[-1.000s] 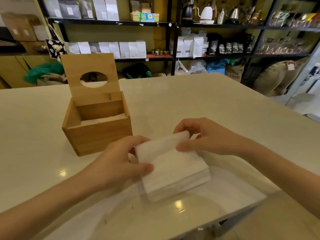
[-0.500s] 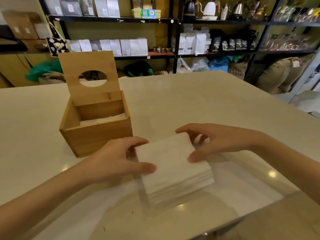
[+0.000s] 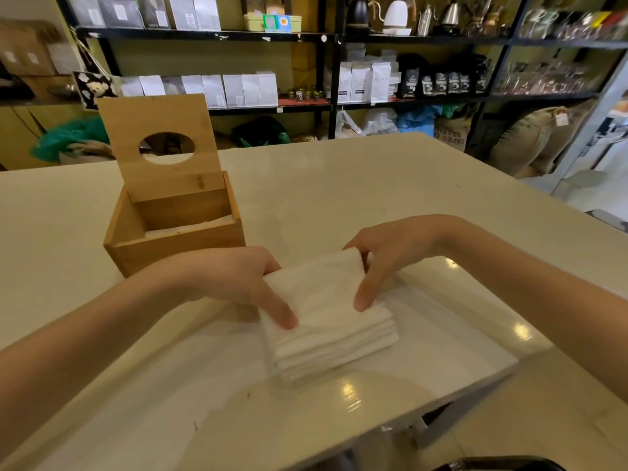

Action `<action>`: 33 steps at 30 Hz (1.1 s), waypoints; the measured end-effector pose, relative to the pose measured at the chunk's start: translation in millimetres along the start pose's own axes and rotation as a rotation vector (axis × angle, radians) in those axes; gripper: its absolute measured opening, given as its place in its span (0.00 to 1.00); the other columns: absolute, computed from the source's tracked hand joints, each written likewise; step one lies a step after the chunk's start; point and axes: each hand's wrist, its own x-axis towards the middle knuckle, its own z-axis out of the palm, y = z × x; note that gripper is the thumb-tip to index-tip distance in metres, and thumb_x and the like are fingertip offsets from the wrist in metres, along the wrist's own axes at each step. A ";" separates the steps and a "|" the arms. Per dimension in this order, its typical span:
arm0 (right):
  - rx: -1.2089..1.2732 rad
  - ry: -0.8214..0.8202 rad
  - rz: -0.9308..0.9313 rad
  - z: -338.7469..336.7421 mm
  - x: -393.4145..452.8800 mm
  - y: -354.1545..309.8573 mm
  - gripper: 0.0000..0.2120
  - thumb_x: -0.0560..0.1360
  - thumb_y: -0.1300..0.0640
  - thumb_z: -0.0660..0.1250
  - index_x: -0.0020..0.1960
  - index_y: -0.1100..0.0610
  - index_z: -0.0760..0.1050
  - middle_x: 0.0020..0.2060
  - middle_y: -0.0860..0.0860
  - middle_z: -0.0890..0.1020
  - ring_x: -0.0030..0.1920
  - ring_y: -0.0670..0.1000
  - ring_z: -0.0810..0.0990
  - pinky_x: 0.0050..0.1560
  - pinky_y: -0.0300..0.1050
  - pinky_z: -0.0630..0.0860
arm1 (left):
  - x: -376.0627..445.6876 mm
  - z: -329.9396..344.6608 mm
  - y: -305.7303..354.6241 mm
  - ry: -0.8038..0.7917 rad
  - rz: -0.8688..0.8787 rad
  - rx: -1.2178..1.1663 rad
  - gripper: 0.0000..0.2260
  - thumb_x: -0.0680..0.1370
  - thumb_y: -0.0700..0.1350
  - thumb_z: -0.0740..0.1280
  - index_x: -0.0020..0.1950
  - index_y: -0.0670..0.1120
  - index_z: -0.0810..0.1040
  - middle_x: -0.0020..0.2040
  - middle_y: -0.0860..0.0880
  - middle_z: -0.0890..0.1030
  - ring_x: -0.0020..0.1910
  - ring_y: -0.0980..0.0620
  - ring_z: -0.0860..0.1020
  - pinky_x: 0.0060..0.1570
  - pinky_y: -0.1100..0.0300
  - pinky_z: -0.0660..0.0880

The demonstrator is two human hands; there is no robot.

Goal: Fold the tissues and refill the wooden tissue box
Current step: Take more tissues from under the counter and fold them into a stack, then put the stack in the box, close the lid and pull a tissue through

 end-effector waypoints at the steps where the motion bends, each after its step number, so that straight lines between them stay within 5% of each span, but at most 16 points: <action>1: 0.007 0.002 0.002 0.6 -0.7 -0.2 0.20 0.66 0.56 0.74 0.55 0.62 0.76 0.55 0.60 0.81 0.55 0.60 0.78 0.60 0.53 0.73 | -0.5 0.5 -0.6 -0.006 0.004 -0.008 0.15 0.65 0.51 0.74 0.49 0.51 0.80 0.47 0.54 0.82 0.48 0.55 0.79 0.53 0.61 0.74; 7: 0.136 0.091 -0.082 6.3 -10.6 -0.3 0.11 0.68 0.59 0.73 0.50 0.52 0.78 0.47 0.46 0.83 0.48 0.45 0.81 0.48 0.38 0.77 | -13.3 4.8 -7.5 0.062 0.077 -0.130 0.13 0.66 0.49 0.73 0.49 0.52 0.78 0.50 0.53 0.82 0.50 0.54 0.78 0.56 0.59 0.73; 11: 0.298 0.217 -0.185 3.3 -20.9 -9.9 0.14 0.67 0.63 0.73 0.50 0.51 0.78 0.48 0.45 0.84 0.49 0.44 0.82 0.53 0.42 0.78 | -34.4 -2.6 -15.7 0.233 0.181 -0.320 0.12 0.67 0.45 0.72 0.48 0.53 0.78 0.47 0.56 0.81 0.48 0.56 0.78 0.45 0.65 0.73; 16: 0.443 0.351 -0.324 -11.0 -25.4 -33.9 0.20 0.62 0.59 0.74 0.52 0.48 0.78 0.51 0.47 0.85 0.51 0.47 0.83 0.58 0.47 0.77 | -60.8 -21.6 -22.8 0.424 0.252 -0.623 0.12 0.61 0.43 0.72 0.41 0.55 0.77 0.32 0.64 0.83 0.34 0.66 0.81 0.31 0.71 0.74; 21: 0.628 0.433 -0.408 -28.4 -5.7 -60.2 0.30 0.56 0.57 0.74 0.58 0.56 0.76 0.52 0.52 0.85 0.53 0.51 0.83 0.57 0.50 0.77 | -78.4 -45.9 -38.9 0.628 0.227 -0.792 0.16 0.50 0.50 0.72 0.37 0.52 0.81 0.35 0.57 0.85 0.37 0.58 0.83 0.40 0.62 0.73; 25: 0.732 0.392 -0.348 -36.0 25.0 -76.5 0.34 0.51 0.53 0.76 0.56 0.59 0.78 0.53 0.54 0.84 0.55 0.53 0.81 0.60 0.51 0.75 | -77.7 -65.5 -57.1 0.703 0.161 -0.916 0.11 0.55 0.48 0.72 0.34 0.47 0.83 0.35 0.53 0.86 0.41 0.52 0.82 0.40 0.58 0.74; 29: 0.786 0.297 -0.243 -44.2 55.3 -86.9 0.26 0.54 0.51 0.75 0.50 0.59 0.81 0.48 0.54 0.84 0.53 0.54 0.80 0.63 0.51 0.72 | -70.6 -79.2 -72.9 0.712 0.117 -0.947 0.10 0.60 0.47 0.71 0.40 0.47 0.82 0.35 0.54 0.86 0.41 0.53 0.82 0.41 0.58 0.73; 33: 0.728 0.267 -0.198 -51.9 74.8 -92.0 0.18 0.62 0.49 0.73 0.49 0.57 0.81 0.38 0.49 0.83 0.40 0.48 0.78 0.47 0.45 0.69 | -54.1 -82.8 -85.8 0.877 -0.048 -0.821 0.21 0.64 0.51 0.73 0.54 0.46 0.78 0.49 0.56 0.75 0.50 0.52 0.71 0.52 0.57 0.66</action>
